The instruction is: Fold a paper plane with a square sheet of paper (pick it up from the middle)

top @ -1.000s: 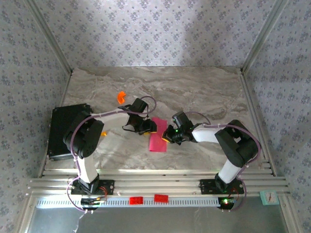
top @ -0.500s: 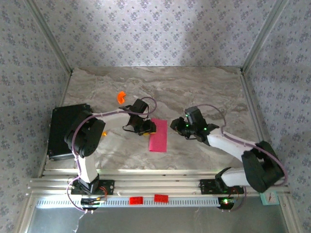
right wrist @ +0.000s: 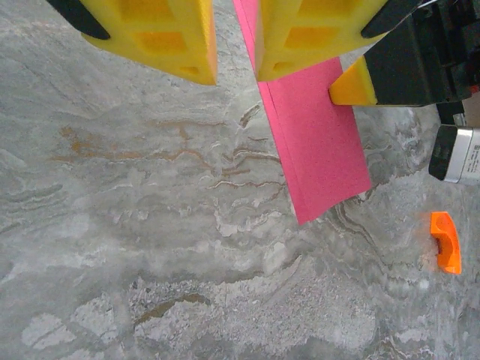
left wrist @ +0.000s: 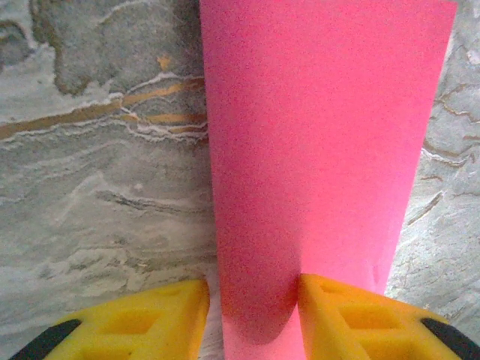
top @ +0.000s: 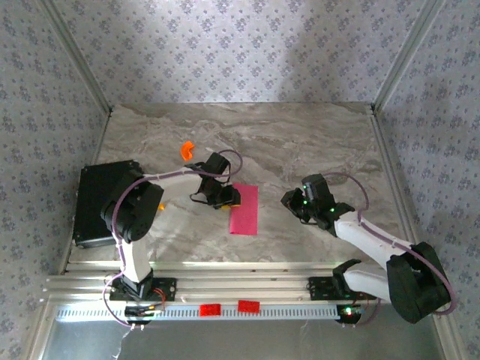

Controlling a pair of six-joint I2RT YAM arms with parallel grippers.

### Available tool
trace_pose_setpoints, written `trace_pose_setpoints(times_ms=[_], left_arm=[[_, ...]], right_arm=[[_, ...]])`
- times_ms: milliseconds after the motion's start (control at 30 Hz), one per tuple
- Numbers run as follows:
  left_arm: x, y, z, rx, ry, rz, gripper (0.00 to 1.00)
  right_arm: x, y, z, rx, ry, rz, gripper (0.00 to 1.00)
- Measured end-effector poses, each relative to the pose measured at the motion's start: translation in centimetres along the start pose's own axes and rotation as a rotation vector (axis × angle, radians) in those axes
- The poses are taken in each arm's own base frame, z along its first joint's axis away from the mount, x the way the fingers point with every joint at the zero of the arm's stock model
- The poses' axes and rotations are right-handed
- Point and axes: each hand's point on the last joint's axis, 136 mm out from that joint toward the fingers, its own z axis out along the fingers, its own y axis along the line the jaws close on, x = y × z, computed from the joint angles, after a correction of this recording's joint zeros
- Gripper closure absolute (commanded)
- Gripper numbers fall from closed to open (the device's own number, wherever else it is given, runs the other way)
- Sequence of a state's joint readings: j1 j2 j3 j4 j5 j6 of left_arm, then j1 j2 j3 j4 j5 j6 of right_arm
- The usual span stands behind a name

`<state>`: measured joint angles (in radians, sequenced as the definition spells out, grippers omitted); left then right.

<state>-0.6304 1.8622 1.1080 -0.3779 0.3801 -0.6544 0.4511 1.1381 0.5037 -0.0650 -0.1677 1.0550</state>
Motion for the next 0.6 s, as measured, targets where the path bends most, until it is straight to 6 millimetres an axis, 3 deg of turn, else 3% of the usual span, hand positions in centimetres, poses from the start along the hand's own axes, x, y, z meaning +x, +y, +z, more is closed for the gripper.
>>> trace_pose_setpoints(times_ms=[600], left_arm=[[0.13,-0.27,0.36,-0.080,0.021,0.042,0.54]], right_arm=[[-0.02,-0.05,0.02,0.001,0.000,0.002,0.76]])
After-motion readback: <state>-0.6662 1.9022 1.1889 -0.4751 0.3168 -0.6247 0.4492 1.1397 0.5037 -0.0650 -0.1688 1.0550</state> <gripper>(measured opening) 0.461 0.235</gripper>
